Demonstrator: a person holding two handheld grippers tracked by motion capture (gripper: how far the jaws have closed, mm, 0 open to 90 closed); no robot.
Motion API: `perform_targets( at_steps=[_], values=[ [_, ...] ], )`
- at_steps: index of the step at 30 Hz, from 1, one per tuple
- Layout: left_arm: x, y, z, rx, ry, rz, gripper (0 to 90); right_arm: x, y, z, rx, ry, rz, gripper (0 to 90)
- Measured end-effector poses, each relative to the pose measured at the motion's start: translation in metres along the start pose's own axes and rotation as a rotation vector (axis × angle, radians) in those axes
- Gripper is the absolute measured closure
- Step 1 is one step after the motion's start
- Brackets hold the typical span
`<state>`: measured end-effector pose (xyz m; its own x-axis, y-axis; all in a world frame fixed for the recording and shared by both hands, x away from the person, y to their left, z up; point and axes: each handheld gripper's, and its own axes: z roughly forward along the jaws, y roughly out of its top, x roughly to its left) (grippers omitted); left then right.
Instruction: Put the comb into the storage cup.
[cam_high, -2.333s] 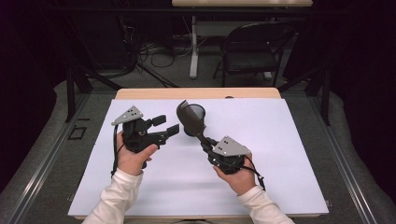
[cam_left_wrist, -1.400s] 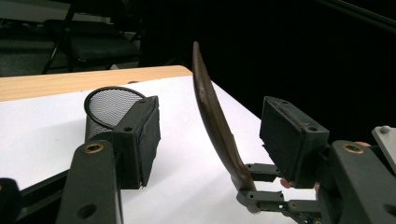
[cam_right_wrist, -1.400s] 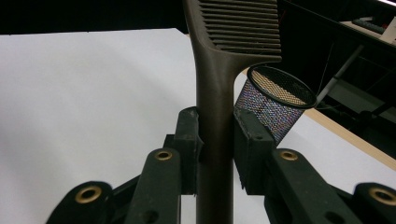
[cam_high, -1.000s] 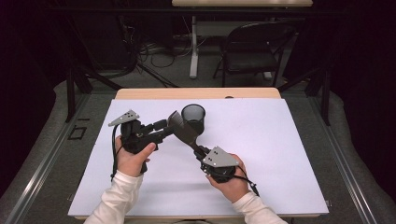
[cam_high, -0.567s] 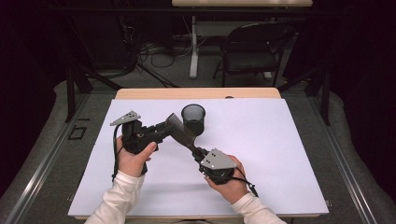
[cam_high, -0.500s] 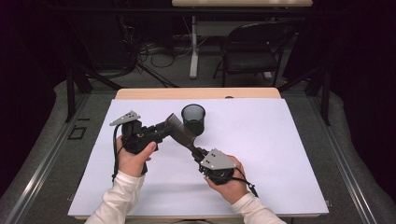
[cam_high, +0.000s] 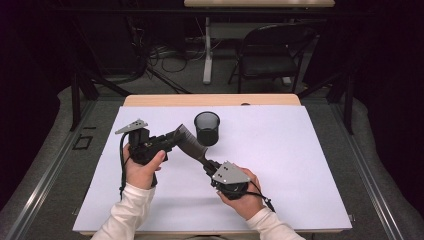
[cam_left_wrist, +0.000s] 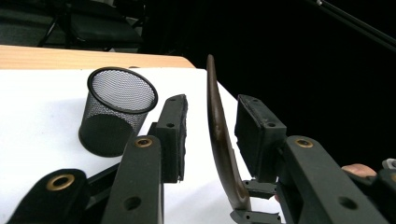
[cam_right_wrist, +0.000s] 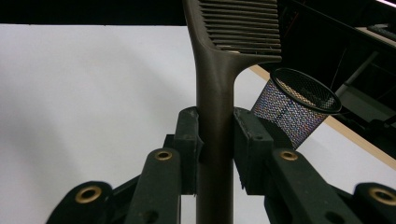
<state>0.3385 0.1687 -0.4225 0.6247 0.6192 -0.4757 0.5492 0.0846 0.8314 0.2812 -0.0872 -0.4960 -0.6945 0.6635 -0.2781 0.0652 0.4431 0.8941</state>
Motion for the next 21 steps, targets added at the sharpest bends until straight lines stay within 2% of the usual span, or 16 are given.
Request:
perform_targets(
  at_steps=[4, 21],
  values=[
    [0.0004, -0.0006, 0.0012, 0.01, -0.017, -0.023, 65.9, 0.0008, -0.0001, 0.0003, 0.0, -0.001, -0.003, 73.2],
    [0.0015, -0.0016, 0.002, 0.013, -0.023, -0.034, 74.5, 0.0028, -0.0007, 0.001, 0.001, 0.005, -0.009, 73.2]
  ],
)
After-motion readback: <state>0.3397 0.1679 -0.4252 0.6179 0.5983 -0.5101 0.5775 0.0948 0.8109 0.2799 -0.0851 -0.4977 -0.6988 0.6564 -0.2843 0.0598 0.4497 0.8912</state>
